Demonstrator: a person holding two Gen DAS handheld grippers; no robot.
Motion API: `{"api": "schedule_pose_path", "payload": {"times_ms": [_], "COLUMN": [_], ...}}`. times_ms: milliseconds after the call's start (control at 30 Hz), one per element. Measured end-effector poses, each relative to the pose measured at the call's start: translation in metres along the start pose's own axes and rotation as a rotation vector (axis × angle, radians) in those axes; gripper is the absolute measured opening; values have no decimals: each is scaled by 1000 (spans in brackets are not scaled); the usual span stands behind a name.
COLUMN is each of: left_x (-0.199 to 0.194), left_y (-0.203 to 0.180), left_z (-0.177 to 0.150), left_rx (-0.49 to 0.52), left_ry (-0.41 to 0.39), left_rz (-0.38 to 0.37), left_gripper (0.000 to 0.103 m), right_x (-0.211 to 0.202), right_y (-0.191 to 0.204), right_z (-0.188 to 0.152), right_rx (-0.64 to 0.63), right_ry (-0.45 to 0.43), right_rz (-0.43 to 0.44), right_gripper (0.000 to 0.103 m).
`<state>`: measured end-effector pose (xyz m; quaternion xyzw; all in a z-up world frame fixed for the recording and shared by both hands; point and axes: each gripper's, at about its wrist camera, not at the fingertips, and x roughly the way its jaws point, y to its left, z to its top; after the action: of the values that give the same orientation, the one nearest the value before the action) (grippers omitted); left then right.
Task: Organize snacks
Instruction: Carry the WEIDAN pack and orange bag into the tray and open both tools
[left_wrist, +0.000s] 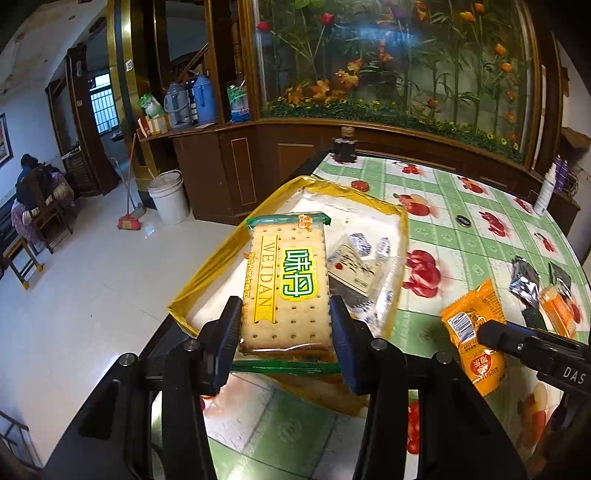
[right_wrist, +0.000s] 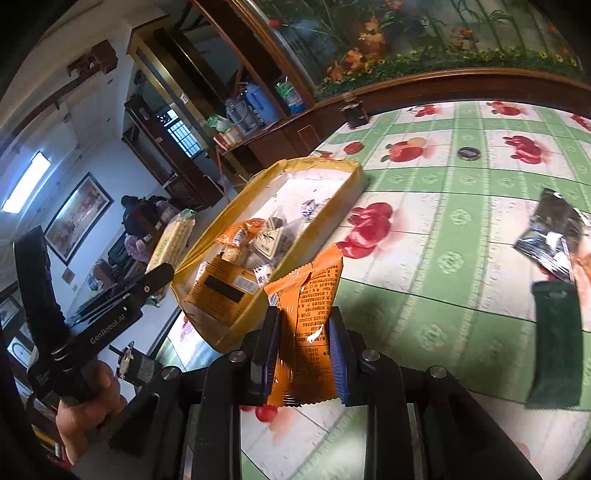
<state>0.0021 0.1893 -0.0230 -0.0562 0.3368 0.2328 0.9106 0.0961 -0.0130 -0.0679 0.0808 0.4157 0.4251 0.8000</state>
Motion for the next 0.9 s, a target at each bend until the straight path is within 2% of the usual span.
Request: {"api": "schedule_pose_path", "payload": {"times_ms": [233, 500, 667, 733, 800, 833, 867, 900], "left_x": [37, 73, 87, 89, 92, 92, 91, 88], "left_y": [21, 20, 17, 17, 16, 16, 16, 16], "left_z": [23, 34, 33, 32, 31, 32, 32, 31], "left_rx": [-57, -65, -58, -57, -55, -55, -54, -48], "left_ry": [29, 80, 111, 117, 127, 128, 122, 115], "left_rz": [26, 17, -17, -5, 1, 12, 20, 23], "left_gripper": [45, 46, 46, 46, 48, 50, 58, 67], "right_x": [41, 102, 130, 134, 135, 137, 137, 136], "right_y": [20, 28, 18, 17, 20, 22, 23, 24], "right_z": [41, 78, 87, 90, 92, 93, 94, 94], "right_rx": [-20, -23, 4, 3, -13, -24, -35, -46], "right_ry": [-20, -11, 1, 1, 7, 9, 12, 6], "right_rz": [46, 12, -11, -11, -17, -31, -49, -66], "right_gripper": [25, 25, 25, 26, 31, 37, 43, 56]}}
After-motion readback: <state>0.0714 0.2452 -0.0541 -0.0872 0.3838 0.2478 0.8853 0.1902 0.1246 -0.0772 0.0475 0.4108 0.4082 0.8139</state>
